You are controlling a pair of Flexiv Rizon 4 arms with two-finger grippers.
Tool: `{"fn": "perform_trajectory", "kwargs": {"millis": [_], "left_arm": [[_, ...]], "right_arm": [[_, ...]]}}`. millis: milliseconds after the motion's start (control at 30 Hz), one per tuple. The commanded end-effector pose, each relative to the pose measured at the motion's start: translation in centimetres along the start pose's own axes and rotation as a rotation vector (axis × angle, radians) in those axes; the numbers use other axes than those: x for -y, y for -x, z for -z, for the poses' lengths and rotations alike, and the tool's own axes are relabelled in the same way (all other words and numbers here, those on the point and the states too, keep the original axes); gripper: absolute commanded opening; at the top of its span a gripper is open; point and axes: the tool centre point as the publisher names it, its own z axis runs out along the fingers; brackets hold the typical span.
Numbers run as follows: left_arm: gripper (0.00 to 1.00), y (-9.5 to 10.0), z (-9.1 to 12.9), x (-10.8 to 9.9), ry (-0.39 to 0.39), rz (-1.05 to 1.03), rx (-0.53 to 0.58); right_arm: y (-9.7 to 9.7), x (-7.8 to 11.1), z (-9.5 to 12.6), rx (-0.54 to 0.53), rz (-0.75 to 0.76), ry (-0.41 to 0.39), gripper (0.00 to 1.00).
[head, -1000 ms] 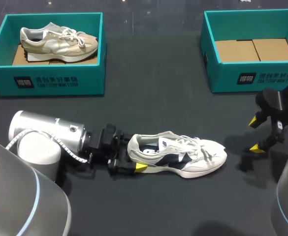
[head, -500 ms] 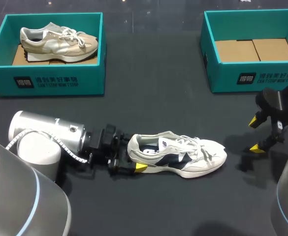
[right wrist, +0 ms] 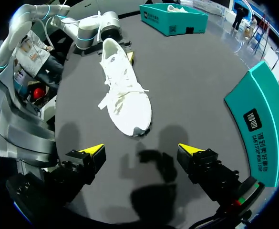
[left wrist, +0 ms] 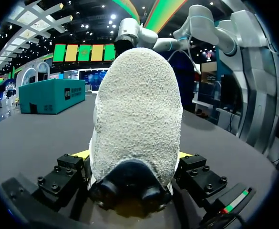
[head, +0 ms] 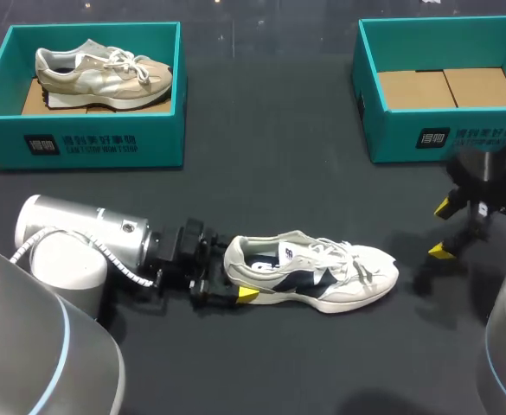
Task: Take the shoe out of the shoebox, open the shoe tongue, remove and reinsert the insole, then place the shoe into the shoebox
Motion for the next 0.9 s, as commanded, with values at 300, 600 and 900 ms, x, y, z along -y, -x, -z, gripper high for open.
{"fn": "perform_trajectory", "kwargs": {"millis": [300,600,900], "left_arm": [[0.0,-0.2,0.2,-0.3,0.001,0.0,0.002],[0.0,-0.2,0.2,-0.3,0.001,0.0,0.002],[0.0,-0.2,0.2,-0.3,0.001,0.0,0.002]], "right_arm": [[-6.5,-10.5,0.9,0.235,-0.459,-0.164,1.0],[-9.9,-13.5,-0.1,0.277,-0.661,-0.174,1.0],[-9.9,-13.5,-0.1,0.277,-0.661,-0.174,1.0]]}}
